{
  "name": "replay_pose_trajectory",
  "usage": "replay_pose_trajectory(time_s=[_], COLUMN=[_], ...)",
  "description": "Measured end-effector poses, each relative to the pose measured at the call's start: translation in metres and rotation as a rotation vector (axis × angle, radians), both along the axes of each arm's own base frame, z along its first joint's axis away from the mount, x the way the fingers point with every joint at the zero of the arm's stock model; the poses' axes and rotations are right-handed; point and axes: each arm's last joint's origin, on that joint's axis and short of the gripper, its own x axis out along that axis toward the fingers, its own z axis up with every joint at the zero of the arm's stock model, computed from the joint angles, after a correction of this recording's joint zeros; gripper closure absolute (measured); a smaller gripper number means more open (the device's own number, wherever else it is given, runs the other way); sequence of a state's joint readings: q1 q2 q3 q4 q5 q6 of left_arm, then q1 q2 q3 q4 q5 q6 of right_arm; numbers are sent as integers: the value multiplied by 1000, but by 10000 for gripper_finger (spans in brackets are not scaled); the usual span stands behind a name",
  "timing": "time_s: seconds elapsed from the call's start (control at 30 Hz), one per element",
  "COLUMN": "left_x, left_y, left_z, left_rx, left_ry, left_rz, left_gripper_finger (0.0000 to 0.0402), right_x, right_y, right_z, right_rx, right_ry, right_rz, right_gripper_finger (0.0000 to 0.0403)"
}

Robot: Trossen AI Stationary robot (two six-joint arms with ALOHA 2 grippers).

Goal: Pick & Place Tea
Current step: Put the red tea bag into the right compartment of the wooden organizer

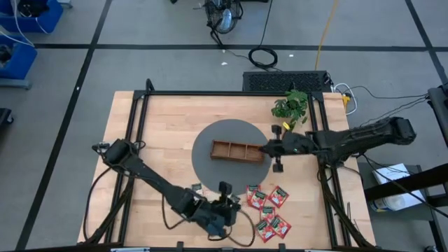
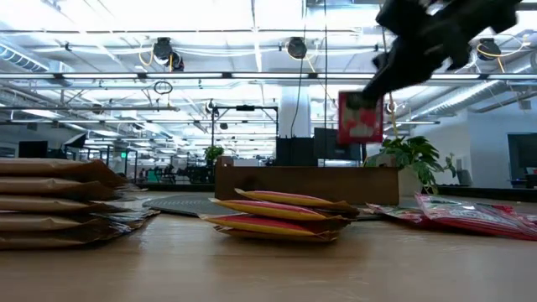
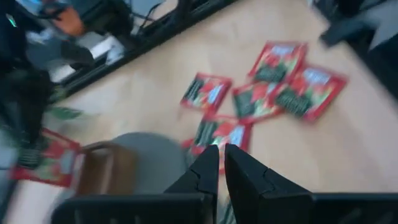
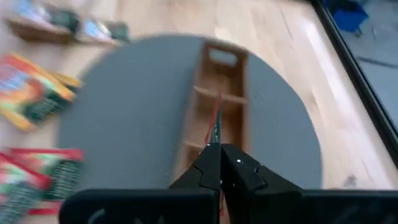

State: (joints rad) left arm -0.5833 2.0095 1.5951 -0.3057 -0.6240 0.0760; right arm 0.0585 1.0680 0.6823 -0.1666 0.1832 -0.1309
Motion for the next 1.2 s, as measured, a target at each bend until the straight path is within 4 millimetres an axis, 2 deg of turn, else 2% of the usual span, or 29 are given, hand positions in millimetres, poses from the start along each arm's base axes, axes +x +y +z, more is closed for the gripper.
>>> replay_pose_trajectory(time_s=[0.07, 0.13, 0.27, 0.43, 0.6, 0.97, 1.2], left_x=[-3, -3, -3, -4, -4, -2, -3], left_y=[-2, -2, -1, -2, -2, 1, 1], left_z=[0, 1, 1, 0, 1, 1, 0], left_rx=[43, 15, -3, -13, -26, -42, -50], left_ry=[-9, -32, -32, -31, -38, -42, -39], left_rz=[34, 73, 90, 94, 103, 120, 126], left_gripper_finger=[366, 366, 366, 366, 366, 366, 366], right_x=[3, 6, 14, 23, 23, 15, 14], right_y=[-11, -19, -27, -28, -28, -21, -20], right_z=[-8, -13, -22, -26, -30, -12, -15], right_rx=[-15, -13, 5, 34, 64, 82, 126], right_ry=[52, 71, 88, 59, 81, -1, 19], right_rz=[-38, -72, -82, -51, -74, -59, -92], right_gripper_finger=[403, 403, 403, 403, 403, 403, 403])
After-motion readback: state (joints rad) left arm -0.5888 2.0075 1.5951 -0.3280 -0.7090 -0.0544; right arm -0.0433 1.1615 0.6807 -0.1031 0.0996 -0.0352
